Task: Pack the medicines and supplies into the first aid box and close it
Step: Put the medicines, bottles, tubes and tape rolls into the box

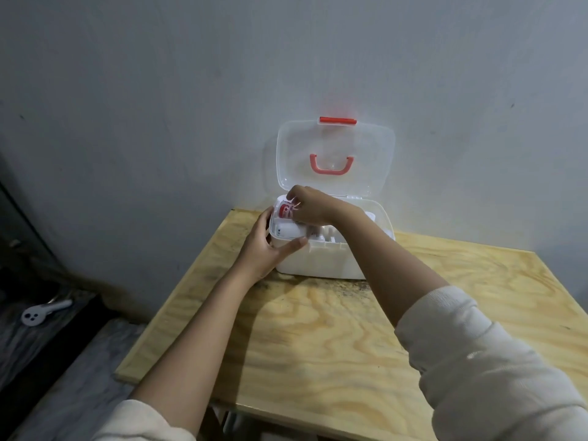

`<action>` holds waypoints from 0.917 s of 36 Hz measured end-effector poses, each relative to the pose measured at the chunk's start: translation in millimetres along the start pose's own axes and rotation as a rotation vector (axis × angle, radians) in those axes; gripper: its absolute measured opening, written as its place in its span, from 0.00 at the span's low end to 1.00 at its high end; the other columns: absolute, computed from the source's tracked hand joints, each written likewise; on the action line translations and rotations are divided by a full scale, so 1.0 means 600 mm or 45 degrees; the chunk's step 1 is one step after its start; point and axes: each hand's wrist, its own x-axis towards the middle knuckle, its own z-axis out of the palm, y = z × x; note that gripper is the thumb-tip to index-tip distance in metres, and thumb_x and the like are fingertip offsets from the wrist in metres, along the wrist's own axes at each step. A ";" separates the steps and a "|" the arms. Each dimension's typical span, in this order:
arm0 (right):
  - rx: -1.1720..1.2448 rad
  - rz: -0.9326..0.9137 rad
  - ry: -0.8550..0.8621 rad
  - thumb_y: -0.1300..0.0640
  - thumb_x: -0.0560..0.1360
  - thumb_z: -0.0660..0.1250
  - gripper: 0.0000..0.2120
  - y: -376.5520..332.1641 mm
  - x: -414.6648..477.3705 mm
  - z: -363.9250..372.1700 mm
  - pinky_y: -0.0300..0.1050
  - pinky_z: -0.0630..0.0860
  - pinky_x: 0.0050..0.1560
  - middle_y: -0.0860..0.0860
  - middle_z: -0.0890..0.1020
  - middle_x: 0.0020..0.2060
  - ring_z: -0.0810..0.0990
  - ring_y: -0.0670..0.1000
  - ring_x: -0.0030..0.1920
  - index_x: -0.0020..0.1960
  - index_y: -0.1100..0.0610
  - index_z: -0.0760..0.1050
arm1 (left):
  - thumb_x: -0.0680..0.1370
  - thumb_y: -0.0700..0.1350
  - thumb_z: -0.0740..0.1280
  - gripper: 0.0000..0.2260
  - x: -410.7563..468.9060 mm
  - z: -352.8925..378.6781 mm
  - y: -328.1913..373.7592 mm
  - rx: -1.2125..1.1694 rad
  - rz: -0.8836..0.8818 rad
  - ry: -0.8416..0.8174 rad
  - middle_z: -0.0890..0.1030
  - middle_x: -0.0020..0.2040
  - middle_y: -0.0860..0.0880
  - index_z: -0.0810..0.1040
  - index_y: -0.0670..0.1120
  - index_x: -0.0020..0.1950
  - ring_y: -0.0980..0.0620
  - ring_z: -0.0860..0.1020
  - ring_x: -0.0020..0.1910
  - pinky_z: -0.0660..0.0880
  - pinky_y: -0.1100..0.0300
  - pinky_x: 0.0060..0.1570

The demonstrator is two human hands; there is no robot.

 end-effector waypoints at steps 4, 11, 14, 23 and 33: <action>-0.022 -0.050 0.124 0.57 0.75 0.65 0.17 0.008 -0.005 -0.006 0.43 0.70 0.54 0.58 0.75 0.60 0.74 0.57 0.58 0.62 0.62 0.70 | 0.59 0.65 0.74 0.45 0.000 0.000 0.002 0.011 -0.005 0.004 0.74 0.67 0.53 0.65 0.51 0.73 0.54 0.73 0.65 0.73 0.50 0.65; 0.121 -0.066 0.310 0.64 0.70 0.69 0.12 0.012 0.003 0.005 0.49 0.77 0.56 0.58 0.80 0.52 0.79 0.56 0.52 0.53 0.62 0.76 | 0.66 0.56 0.77 0.41 0.002 0.002 0.002 0.045 0.003 0.013 0.71 0.70 0.51 0.62 0.50 0.75 0.53 0.71 0.66 0.72 0.56 0.63; 0.148 -0.031 0.361 0.65 0.69 0.70 0.12 0.014 0.011 0.011 0.49 0.78 0.55 0.58 0.81 0.51 0.80 0.56 0.51 0.52 0.61 0.77 | 0.63 0.60 0.74 0.44 0.001 0.002 0.003 0.055 -0.012 0.014 0.71 0.70 0.51 0.62 0.50 0.75 0.52 0.70 0.68 0.71 0.53 0.65; 0.024 -0.097 0.291 0.61 0.71 0.69 0.17 0.012 0.012 0.013 0.43 0.74 0.55 0.57 0.78 0.56 0.77 0.54 0.54 0.60 0.57 0.75 | 0.58 0.66 0.73 0.48 0.001 0.000 0.002 0.050 -0.011 0.001 0.71 0.69 0.53 0.63 0.50 0.74 0.53 0.71 0.68 0.71 0.51 0.67; -0.015 -0.196 0.328 0.61 0.72 0.68 0.13 0.010 -0.004 0.005 0.38 0.71 0.52 0.54 0.82 0.55 0.78 0.53 0.55 0.56 0.59 0.79 | 0.58 0.67 0.74 0.48 0.001 0.000 0.001 0.024 -0.031 0.004 0.72 0.69 0.53 0.64 0.52 0.74 0.53 0.71 0.68 0.70 0.48 0.68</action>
